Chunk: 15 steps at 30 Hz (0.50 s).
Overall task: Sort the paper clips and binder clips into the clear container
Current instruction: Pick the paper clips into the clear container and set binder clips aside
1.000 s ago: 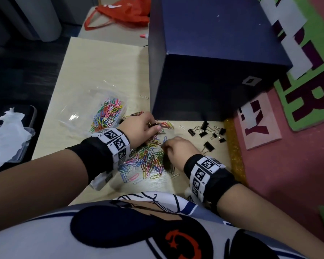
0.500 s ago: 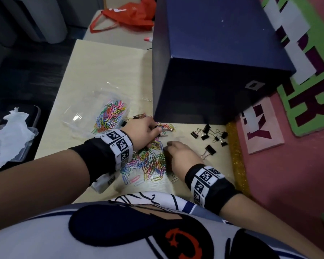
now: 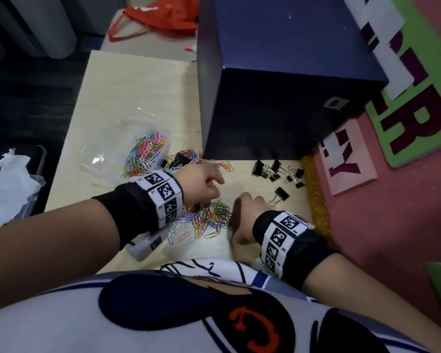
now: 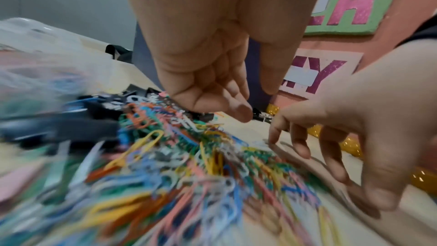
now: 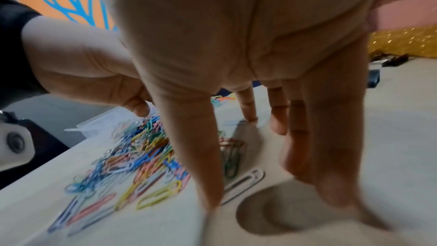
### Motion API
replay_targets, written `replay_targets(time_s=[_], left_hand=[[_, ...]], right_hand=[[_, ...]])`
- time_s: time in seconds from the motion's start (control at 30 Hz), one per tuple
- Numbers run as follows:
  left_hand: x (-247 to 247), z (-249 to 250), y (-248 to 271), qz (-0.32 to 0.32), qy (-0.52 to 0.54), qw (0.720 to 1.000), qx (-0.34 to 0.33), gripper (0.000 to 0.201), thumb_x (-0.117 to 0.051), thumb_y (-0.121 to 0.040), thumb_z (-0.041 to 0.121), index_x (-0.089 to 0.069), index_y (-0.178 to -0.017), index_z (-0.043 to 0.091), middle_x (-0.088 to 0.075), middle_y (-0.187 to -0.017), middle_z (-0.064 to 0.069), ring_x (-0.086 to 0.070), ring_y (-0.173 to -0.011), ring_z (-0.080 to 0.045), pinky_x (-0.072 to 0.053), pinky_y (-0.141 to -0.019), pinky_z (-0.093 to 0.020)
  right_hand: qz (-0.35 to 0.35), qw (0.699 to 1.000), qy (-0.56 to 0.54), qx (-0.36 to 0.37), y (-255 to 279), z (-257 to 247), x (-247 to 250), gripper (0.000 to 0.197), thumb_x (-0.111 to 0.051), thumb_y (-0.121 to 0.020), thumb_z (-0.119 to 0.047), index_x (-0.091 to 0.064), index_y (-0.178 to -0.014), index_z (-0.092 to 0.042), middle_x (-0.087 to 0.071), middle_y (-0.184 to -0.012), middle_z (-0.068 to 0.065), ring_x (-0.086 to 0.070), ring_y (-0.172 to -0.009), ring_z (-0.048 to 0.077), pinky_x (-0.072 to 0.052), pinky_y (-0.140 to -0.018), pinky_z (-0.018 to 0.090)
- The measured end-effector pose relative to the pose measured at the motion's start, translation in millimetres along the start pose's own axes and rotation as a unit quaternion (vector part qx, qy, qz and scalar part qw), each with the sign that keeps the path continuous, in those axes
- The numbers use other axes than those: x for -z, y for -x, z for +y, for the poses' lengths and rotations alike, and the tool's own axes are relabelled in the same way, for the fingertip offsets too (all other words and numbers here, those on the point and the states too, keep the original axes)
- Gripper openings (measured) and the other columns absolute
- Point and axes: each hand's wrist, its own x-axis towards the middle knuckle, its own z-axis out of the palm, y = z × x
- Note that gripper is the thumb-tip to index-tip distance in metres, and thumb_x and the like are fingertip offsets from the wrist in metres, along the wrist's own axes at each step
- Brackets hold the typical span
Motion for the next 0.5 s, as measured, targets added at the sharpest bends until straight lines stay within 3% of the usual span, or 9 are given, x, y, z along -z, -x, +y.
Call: replay_targets(time_s=[0.07, 0.1, 0.2, 0.3, 0.4, 0.5], left_hand=[[-0.5, -9.7, 11.6, -0.005, -0.026, 1.000, 0.014, 0.027, -0.064, -0.082, 0.019, -0.066, -0.109, 0.023, -0.066, -0.082, 0.009, -0.056, -0.065, -0.004, -0.044, -0.059, -0.015], [-0.6, -14.5, 17.3, -0.008, -0.042, 0.999, 0.019, 0.027, -0.065, -0.080, 0.019, -0.066, -0.107, 0.023, -0.064, -0.078, 0.009, -0.053, -0.061, -0.003, -0.044, -0.057, -0.016], [1.3, -27.2, 32.0, -0.022, -0.097, 0.994, 0.032, 0.028, -0.066, -0.077, 0.018, -0.066, -0.105, 0.023, -0.055, -0.069, 0.014, -0.053, -0.068, -0.009, -0.047, -0.068, -0.021], [5.4, -39.5, 44.3, -0.032, -0.160, 0.985, 0.047, 0.025, -0.070, -0.075, 0.020, -0.064, -0.099, 0.022, -0.047, -0.066, 0.016, -0.052, -0.075, -0.012, -0.044, -0.068, -0.023], [6.8, -50.8, 55.7, -0.058, -0.212, 0.973, 0.069, 0.044, -0.079, -0.067, 0.028, -0.055, -0.104, 0.024, -0.057, -0.082, 0.009, -0.058, -0.082, -0.017, -0.050, -0.068, -0.029], [-1.5, -60.5, 63.6, -0.072, -0.266, 0.959, 0.070, 0.078, -0.083, -0.060, 0.038, -0.041, -0.124, 0.024, -0.051, -0.113, -0.003, -0.058, -0.096, -0.024, -0.051, -0.072, -0.034]], right_hand=[[0.010, 1.000, -0.028, 0.006, -1.2, -7.9, -5.1, 0.074, -0.075, -0.076, -0.014, -0.028, -0.133, -0.015, -0.036, -0.130, 0.013, -0.052, -0.115, 0.035, -0.048, -0.085, 0.038], [0.020, 0.999, -0.046, 0.012, -2.6, -11.9, -6.9, 0.070, -0.073, -0.077, -0.011, -0.029, -0.132, -0.014, -0.036, -0.129, 0.013, -0.053, -0.113, 0.034, -0.047, -0.082, 0.036], [0.046, 0.996, -0.069, 0.040, -5.6, -26.4, -7.5, 0.061, -0.068, -0.081, -0.008, -0.033, -0.130, -0.011, -0.039, -0.129, 0.015, -0.056, -0.109, 0.033, -0.047, -0.081, 0.034], [0.066, 0.994, -0.064, 0.058, -8.2, -41.5, -3.7, 0.055, -0.064, -0.085, -0.008, -0.035, -0.132, -0.009, -0.040, -0.131, 0.015, -0.055, -0.112, 0.032, -0.046, -0.084, 0.033], [0.059, 0.994, -0.072, 0.050, -9.4, -54.2, 3.9, 0.059, -0.062, -0.087, -0.012, -0.033, -0.138, -0.009, -0.036, -0.135, 0.013, -0.050, -0.120, 0.033, -0.045, -0.088, 0.033], [0.053, 0.994, -0.085, 0.042, -9.0, -62.9, 4.6, 0.085, -0.074, -0.077, -0.039, -0.027, -0.141, -0.011, -0.031, -0.137, 0.011, -0.050, -0.119, 0.032, -0.043, -0.082, 0.032]])
